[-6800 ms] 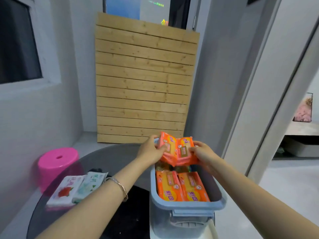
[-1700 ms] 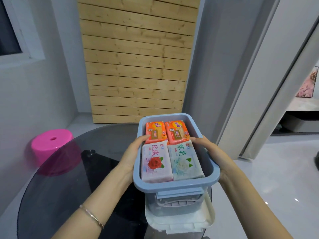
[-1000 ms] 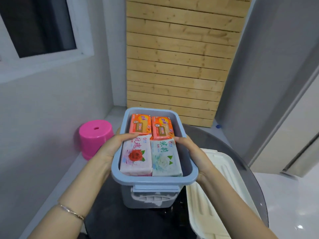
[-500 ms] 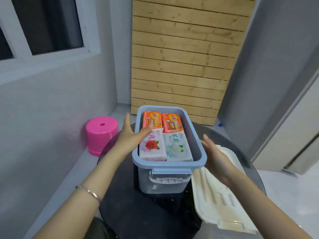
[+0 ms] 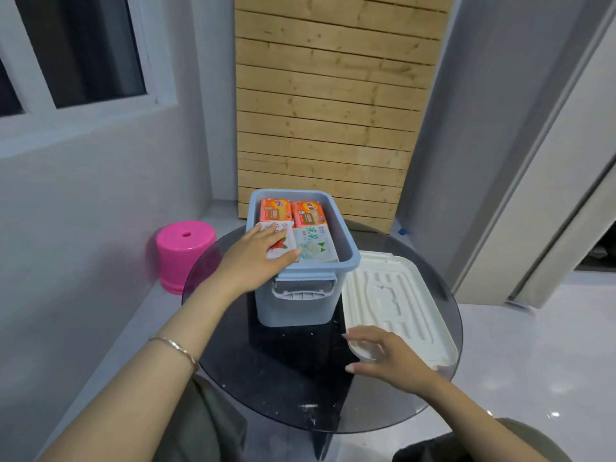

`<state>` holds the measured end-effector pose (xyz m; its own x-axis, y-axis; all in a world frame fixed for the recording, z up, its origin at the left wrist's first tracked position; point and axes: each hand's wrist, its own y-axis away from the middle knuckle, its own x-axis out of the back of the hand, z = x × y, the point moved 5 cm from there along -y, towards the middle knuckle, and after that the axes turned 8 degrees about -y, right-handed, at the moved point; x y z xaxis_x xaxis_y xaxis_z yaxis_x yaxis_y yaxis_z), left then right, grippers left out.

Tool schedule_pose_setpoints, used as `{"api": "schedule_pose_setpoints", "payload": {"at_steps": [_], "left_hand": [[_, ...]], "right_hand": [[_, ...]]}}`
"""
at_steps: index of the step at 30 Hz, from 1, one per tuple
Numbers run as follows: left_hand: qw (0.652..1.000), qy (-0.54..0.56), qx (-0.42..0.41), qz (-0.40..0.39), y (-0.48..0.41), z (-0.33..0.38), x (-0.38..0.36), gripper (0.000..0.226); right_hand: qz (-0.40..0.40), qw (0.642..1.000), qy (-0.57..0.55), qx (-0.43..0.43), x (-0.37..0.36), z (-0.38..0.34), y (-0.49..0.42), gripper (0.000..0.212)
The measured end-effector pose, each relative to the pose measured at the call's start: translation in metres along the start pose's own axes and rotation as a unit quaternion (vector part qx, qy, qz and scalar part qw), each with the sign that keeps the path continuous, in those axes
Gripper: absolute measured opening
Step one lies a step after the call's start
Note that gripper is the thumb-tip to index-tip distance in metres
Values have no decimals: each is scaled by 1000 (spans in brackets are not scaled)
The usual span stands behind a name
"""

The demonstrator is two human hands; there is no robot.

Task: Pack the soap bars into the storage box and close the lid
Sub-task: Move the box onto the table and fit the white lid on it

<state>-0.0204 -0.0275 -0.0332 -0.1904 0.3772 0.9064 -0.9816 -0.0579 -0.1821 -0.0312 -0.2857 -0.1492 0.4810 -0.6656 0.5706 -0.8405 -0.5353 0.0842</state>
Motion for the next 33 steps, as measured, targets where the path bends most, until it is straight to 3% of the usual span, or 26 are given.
{"api": "schedule_pose_setpoints", "payload": {"at_steps": [3, 9, 10, 11, 14, 19, 22, 24, 27, 29, 30, 31, 33], "left_hand": [[1000, -15, 2, -2, 1, -1, -1, 72], [999, -32, 7, -14, 5, 1, 0, 85], [999, -36, 7, -14, 6, 2, 0, 86], [999, -40, 7, -15, 6, 2, 0, 87], [998, -56, -1, -21, 5, 3, 0, 85], [991, -118, 0, -65, -7, 17, -1, 73], [998, 33, -46, -30, -12, 48, 0, 61], [980, 188, -59, -18, -13, 73, 2, 61], [953, 296, -19, -55, -21, 104, 1, 73], [911, 402, 33, -84, -29, 117, 3, 77], [872, 480, 44, -86, -34, 121, 7, 74], [830, 551, 48, -76, -39, 123, 12, 68], [789, 610, 72, -29, -45, 112, 25, 53]], "right_hand": [[61, 997, 40, 7, -1, 7, -1, 55], [153, 988, 14, 5, 1, 10, 4, 6], [171, 985, 3, 10, 6, 5, 7, 15], [195, 981, -15, 17, 14, 0, 9, 21], [272, 955, -116, 40, 49, -24, 17, 7], [364, 886, -274, 92, 119, -72, 29, 7], [366, 841, -375, 137, 145, -106, 38, 12], [357, 809, -426, 191, 156, -132, 43, 11], [313, 756, -512, 262, 167, -165, 43, 14], [258, 708, -597, 274, 169, -179, 34, 13], [232, 687, -634, 269, 167, -184, 28, 15], [212, 670, -662, 261, 164, -186, 21, 21], [194, 655, -691, 237, 154, -184, 8, 23]]}}
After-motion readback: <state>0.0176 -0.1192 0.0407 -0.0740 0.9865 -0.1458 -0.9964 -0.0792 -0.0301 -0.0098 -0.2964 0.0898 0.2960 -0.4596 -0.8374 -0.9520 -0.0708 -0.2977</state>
